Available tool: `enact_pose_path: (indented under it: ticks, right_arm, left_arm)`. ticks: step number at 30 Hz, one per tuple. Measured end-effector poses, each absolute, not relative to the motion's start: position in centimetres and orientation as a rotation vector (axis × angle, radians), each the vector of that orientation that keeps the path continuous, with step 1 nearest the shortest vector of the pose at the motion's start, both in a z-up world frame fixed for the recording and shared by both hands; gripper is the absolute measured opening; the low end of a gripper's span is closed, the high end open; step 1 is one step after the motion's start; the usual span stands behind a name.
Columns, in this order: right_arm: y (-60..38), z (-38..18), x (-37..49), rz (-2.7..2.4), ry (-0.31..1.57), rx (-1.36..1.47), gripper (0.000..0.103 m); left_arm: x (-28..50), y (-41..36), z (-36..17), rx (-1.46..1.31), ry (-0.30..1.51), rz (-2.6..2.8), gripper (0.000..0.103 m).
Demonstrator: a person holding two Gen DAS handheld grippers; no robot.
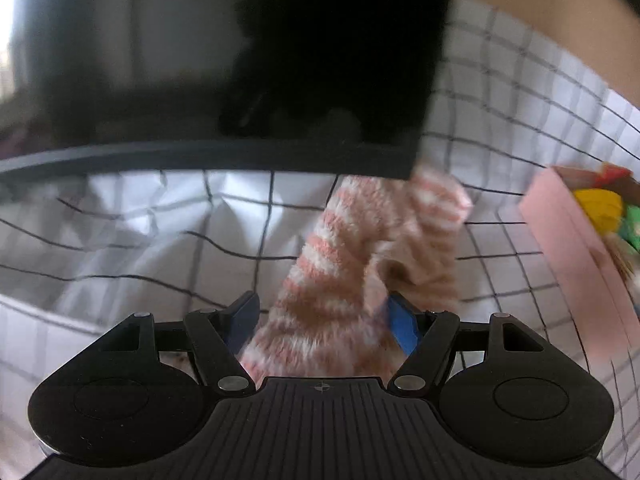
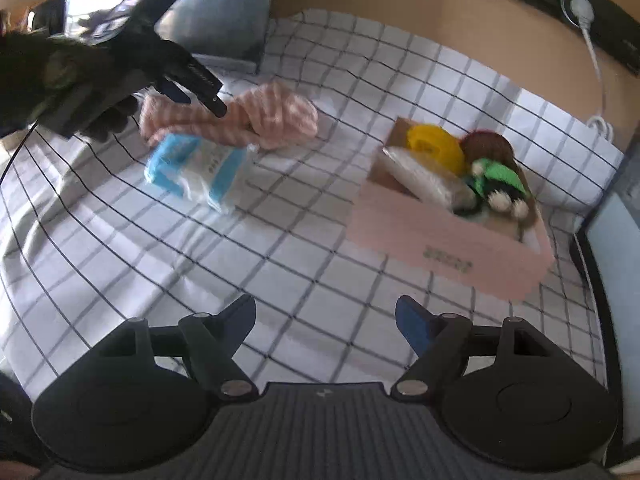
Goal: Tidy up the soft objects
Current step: 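Grasp the pink striped towel with the left gripper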
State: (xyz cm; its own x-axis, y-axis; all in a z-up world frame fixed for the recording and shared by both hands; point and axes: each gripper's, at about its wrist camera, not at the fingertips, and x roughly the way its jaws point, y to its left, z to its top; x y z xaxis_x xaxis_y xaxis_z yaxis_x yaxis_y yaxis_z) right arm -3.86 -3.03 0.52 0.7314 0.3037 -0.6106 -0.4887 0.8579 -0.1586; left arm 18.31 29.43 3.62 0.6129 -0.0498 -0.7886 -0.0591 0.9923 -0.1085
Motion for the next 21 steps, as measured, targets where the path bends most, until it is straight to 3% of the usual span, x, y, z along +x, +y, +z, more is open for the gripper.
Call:
enact_pose_path:
  ticks: [4,5,6,8,21]
  right_arm:
    - [-4.2,0.3,-4.0,0.377,0.638,-0.309,0.078]
    - [-4.6,0.3,-4.0,0.364,0.647,-0.299,0.078]
    - [-4.8,0.2,-3.9,0.358,0.655,-0.288,0.078]
    - [-5.1,0.2,-3.6,0.361,0.666,-0.273,0.078]
    - [5.3,3.0,-0.7,0.628,0.560,-0.301,0.078]
  left_arm:
    - [19.7,29.5,2.2,-0.192,0.947,-0.033,0.073]
    - [19.4,29.4,2.3,-0.184,0.949,-0.036,0.067]
    - [18.9,29.5,2.4,-0.183,0.951,-0.036,0.052]
    - [17.4,30.3,2.4,-0.240,0.962,-0.054,0.033]
    - [-2.5,30.5,2.6,-0.480,0.965,0.051,0.026]
